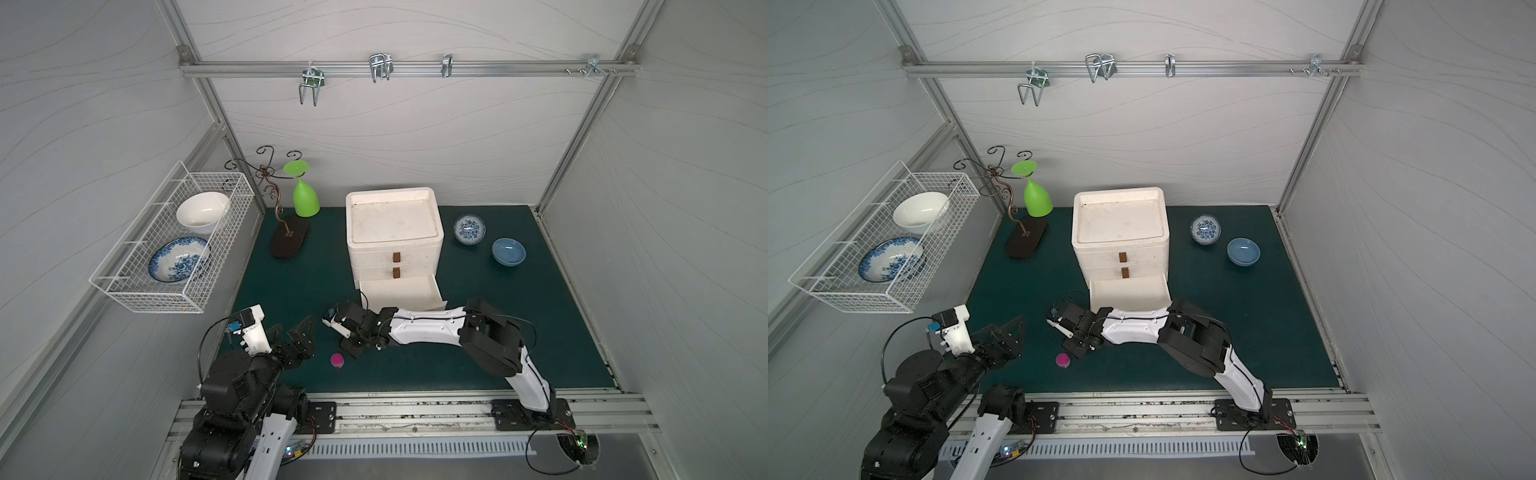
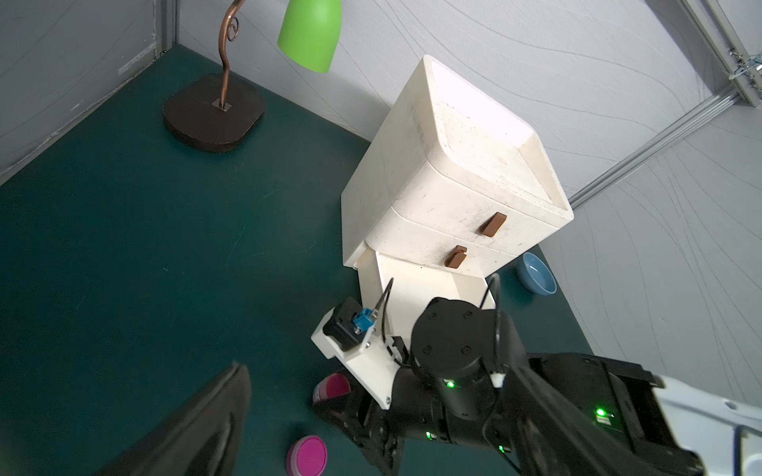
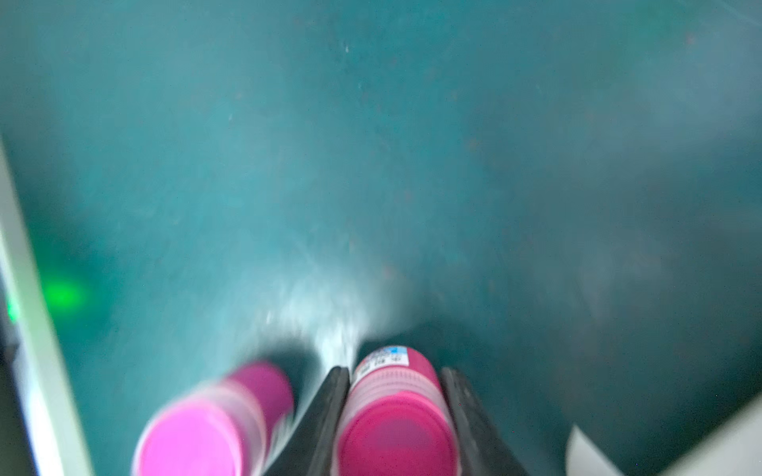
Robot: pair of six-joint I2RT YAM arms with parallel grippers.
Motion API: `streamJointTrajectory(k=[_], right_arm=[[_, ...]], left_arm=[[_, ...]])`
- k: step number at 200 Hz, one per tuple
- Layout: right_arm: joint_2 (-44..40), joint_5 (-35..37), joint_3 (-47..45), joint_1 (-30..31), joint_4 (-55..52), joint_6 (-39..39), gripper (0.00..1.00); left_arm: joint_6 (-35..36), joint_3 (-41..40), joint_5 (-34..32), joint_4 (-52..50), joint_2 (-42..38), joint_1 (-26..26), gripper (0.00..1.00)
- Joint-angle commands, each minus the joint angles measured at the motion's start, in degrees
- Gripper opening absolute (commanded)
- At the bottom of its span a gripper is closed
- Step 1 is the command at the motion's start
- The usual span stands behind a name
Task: Put the paint cans in the drawer according to color
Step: Pick up the paint can at the center of the board, then place the paint can in the drawer.
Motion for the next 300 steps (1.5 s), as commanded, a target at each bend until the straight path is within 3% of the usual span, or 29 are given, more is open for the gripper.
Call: streamJointTrajectory(k=[1,51,84,164,204,249,269,295,300], right_arm=[[-10.8,3.28,-3.75,0.0,2.84,0.92,0.23],[-26.98,18.78,-18.85,-3.33,7.59,1.03,0.25],[-28.12,13.83,-22.87,-9.9,8.67,0.21,0.26],[-13.86,10.74,-12.51,-10.81,7.45,-4.06,0.26],[-6.89,9.98,-6.48,-11.85,4.04,-4.49,0.31],[-9.77,14.36,-3.48,-9.51,-2.82,-5.49,0.57],[-13.94,17.32,-3.01,-7.26,-6.67,-6.13,0.71],[-22.7,21.22,-6.35,-2.85,-10.06,-4.43,0.81],[-25.25,22.26,-7.62,-1.64,-10.42,-3.67,0.96]], left_arm=[[-0.12,-0.07,0.34,1.98,-0.35,0.22,1.0],[-0.11,-0.25,0.74,2.2,-0.08,0.37,1.0],[-0.03,-0.25,0.88,2.15,0.32,0.48,1.0],[-0.28,-0.42,0.82,2.12,0.92,0.48,1.0],[-0.57,-0.77,1.17,2.38,2.15,0.48,1.0],[-0.78,-1.13,1.23,2.42,4.23,-0.21,1.0],[-1.86,-0.45,-1.41,1.0,6.51,-0.85,1.0],[-6.21,1.01,1.48,-1.62,10.86,-1.41,1.0],[-7.85,1.06,2.57,-2.21,11.79,-1.37,1.0]])
